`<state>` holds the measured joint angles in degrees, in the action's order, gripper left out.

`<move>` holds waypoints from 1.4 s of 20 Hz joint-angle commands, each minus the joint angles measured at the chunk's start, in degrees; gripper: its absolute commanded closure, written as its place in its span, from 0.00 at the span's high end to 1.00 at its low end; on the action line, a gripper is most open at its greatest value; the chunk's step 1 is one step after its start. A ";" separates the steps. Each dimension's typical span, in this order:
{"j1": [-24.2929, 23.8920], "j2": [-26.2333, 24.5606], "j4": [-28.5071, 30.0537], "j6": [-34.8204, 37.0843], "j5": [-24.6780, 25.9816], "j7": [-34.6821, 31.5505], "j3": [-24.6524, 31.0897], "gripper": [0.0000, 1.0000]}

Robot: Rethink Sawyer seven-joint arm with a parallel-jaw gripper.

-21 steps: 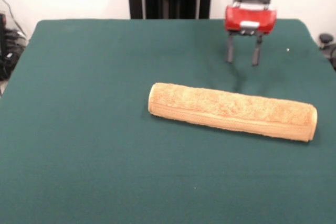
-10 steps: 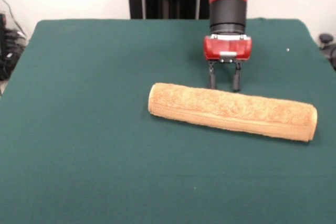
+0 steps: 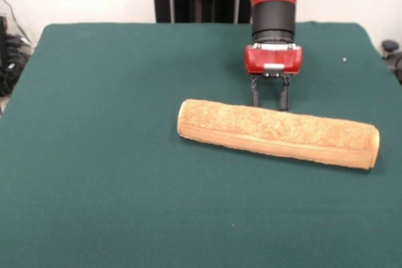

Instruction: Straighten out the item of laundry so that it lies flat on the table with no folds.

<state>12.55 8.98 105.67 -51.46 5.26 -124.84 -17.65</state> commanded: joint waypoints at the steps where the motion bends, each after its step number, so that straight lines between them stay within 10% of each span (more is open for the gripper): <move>1: 2.99 -3.14 -5.08 -0.47 -6.51 -6.42 6.98 1.00; 28: -2.95 -9.83 -20.22 -3.28 -5.95 -3.56 8.22 1.00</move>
<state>11.62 5.93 104.58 -58.70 4.99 -124.84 -17.93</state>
